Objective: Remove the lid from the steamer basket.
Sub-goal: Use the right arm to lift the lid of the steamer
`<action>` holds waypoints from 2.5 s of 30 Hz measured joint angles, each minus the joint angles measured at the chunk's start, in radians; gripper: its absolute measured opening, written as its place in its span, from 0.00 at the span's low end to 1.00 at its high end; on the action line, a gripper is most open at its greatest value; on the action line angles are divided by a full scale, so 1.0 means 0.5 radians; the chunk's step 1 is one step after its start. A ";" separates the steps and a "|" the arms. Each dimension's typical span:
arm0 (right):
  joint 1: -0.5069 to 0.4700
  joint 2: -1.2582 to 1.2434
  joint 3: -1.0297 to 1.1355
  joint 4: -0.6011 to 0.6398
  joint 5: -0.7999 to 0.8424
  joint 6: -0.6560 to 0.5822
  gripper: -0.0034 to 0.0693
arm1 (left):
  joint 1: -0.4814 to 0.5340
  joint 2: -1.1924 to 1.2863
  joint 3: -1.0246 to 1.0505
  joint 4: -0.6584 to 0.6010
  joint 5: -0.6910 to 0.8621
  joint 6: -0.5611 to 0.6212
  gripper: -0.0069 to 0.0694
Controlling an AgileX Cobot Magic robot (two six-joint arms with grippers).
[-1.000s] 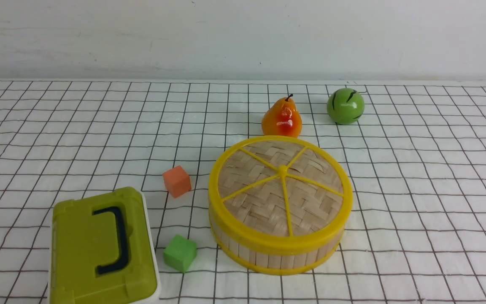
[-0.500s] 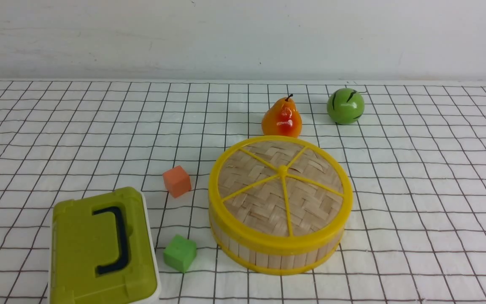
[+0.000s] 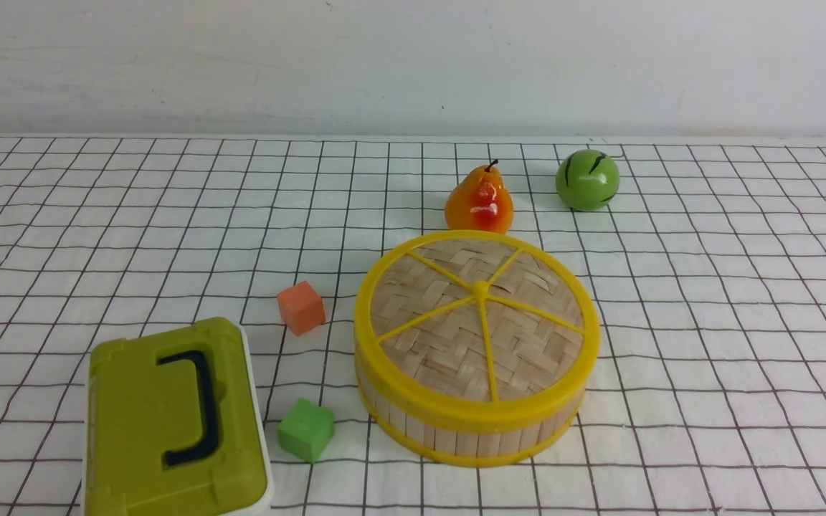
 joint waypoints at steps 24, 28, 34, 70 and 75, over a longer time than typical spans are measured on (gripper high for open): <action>0.000 0.000 0.015 1.101 -0.116 0.701 0.21 | 0.000 0.000 0.000 0.000 0.000 0.000 0.40; 0.000 0.000 0.015 1.377 -0.147 0.848 0.22 | 0.000 0.000 0.000 0.000 0.000 0.000 0.40; 0.000 0.000 0.015 1.357 -0.173 0.769 0.22 | 0.000 0.000 0.000 0.000 0.000 0.000 0.40; 0.701 2.148 -2.423 0.736 1.629 -1.647 0.02 | 0.000 0.000 0.000 0.053 0.000 0.000 0.40; 1.010 2.565 -2.756 0.450 1.674 -1.345 0.03 | 0.000 0.000 0.000 0.053 0.000 0.000 0.40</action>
